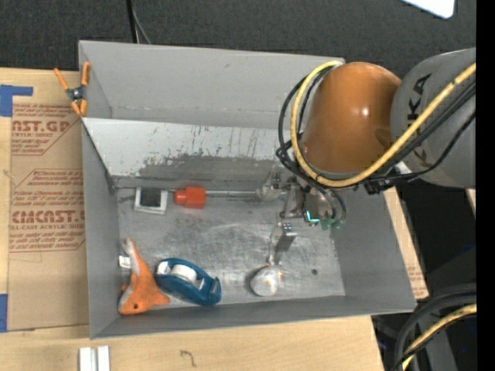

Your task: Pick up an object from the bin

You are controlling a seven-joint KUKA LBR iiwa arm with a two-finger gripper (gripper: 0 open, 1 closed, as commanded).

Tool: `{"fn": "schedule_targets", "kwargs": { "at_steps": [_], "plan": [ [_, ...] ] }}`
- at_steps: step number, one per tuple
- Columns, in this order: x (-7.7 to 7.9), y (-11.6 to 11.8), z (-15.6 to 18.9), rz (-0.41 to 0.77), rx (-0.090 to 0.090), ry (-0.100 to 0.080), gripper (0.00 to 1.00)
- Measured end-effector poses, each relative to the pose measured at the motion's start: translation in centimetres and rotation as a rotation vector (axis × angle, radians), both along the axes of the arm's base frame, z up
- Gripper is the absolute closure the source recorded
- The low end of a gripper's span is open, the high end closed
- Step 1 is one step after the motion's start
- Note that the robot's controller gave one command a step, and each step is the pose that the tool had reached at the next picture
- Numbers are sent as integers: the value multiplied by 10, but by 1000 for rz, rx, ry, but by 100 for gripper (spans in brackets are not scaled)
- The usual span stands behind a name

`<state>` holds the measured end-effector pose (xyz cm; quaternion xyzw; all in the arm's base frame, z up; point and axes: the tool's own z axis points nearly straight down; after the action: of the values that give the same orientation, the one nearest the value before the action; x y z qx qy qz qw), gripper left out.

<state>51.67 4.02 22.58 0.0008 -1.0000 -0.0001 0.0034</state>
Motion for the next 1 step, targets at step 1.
{"fn": "schedule_targets", "kwargs": {
  "at_steps": [1],
  "plan": [
    [2,0,4,-1,1,-8,0]
  ]
}}
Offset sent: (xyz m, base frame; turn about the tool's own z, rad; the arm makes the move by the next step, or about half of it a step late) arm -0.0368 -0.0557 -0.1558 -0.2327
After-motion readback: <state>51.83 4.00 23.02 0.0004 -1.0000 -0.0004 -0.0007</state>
